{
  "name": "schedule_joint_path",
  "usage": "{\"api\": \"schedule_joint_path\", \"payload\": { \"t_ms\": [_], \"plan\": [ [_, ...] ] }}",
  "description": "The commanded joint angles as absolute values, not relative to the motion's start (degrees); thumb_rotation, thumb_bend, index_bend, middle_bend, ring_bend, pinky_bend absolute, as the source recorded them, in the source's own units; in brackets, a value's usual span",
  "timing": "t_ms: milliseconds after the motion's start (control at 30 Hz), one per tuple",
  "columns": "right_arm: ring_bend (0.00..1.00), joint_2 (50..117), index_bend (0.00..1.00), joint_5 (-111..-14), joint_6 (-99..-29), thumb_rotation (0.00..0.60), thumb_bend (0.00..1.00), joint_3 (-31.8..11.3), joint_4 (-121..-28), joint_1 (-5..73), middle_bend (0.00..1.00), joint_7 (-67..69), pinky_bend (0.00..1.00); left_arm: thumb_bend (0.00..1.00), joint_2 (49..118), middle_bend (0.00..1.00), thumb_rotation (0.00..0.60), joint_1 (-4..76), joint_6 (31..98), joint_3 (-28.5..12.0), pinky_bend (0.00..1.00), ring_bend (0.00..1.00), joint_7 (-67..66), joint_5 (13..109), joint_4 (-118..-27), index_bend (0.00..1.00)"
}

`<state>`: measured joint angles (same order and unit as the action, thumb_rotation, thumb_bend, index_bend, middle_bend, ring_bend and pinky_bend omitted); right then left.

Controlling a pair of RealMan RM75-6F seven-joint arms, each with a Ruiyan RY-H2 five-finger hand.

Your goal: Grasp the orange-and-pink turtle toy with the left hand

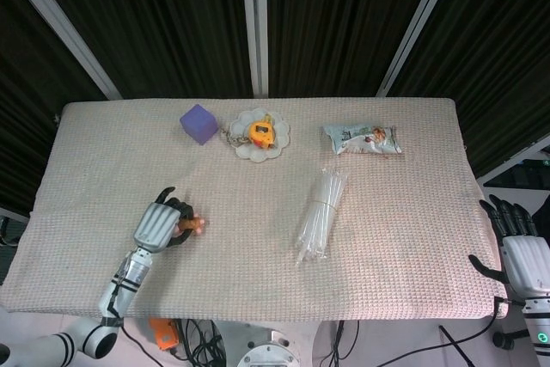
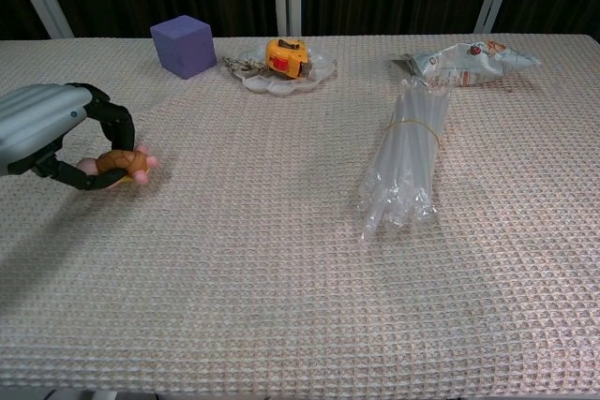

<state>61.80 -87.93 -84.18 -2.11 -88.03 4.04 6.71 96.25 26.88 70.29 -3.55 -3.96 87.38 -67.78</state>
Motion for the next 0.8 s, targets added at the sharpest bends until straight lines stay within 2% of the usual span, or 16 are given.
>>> {"api": "schedule_joint_path", "payload": {
  "t_ms": [33,100,167,267,433,567,700,800],
  "plan": [
    [0.00,61.8,0.00,-87.9,-84.3,0.600,0.13,-2.1,-88.0,4.0,0.00,6.8,0.00,0.39,95.3,0.62,0.600,27.2,68.9,-2.8,0.14,0.28,-2.9,87.5,-68.2,0.55],
    [0.00,61.7,0.00,-87.9,-84.3,0.600,0.13,-2.2,-88.0,4.0,0.00,6.9,0.00,0.33,94.3,0.45,0.600,27.6,67.5,-2.3,0.11,0.16,-2.2,87.4,-69.2,0.38],
    [0.00,61.7,0.00,-87.9,-84.4,0.600,0.13,-2.2,-88.0,4.0,0.00,6.9,0.00,0.28,93.6,0.34,0.600,27.8,67.1,-2.2,0.09,0.09,-1.8,87.4,-70.0,0.27],
    [0.00,61.7,0.00,-87.8,-84.4,0.600,0.13,-2.2,-87.9,3.9,0.00,7.0,0.00,0.22,93.2,0.29,0.600,27.9,66.9,-2.0,0.08,0.06,-1.6,87.4,-70.5,0.23],
    [0.00,61.7,0.00,-87.8,-84.3,0.600,0.13,-2.2,-87.8,3.9,0.00,7.1,0.00,0.19,92.7,0.29,0.600,28.0,66.4,-1.8,0.08,0.06,-1.8,87.1,-71.1,0.23],
    [0.00,61.9,0.00,-87.8,-84.2,0.600,0.13,-2.1,-87.6,3.9,0.00,7.2,0.00,0.19,92.7,0.33,0.600,28.1,65.9,-1.8,0.08,0.06,-2.4,86.7,-71.2,0.25],
    [0.00,62.0,0.00,-87.7,-84.0,0.600,0.13,-2.1,-87.5,4.0,0.00,7.2,0.00,0.21,93.1,0.40,0.600,28.2,65.6,-1.7,0.08,0.06,-3.0,86.3,-70.9,0.34],
    [0.00,62.0,0.00,-87.6,-84.0,0.600,0.13,-2.2,-87.4,4.0,0.00,7.2,0.00,0.26,93.8,0.49,0.600,28.0,66.5,-2.0,0.09,0.10,-3.1,86.4,-70.2,0.46]
  ]
}}
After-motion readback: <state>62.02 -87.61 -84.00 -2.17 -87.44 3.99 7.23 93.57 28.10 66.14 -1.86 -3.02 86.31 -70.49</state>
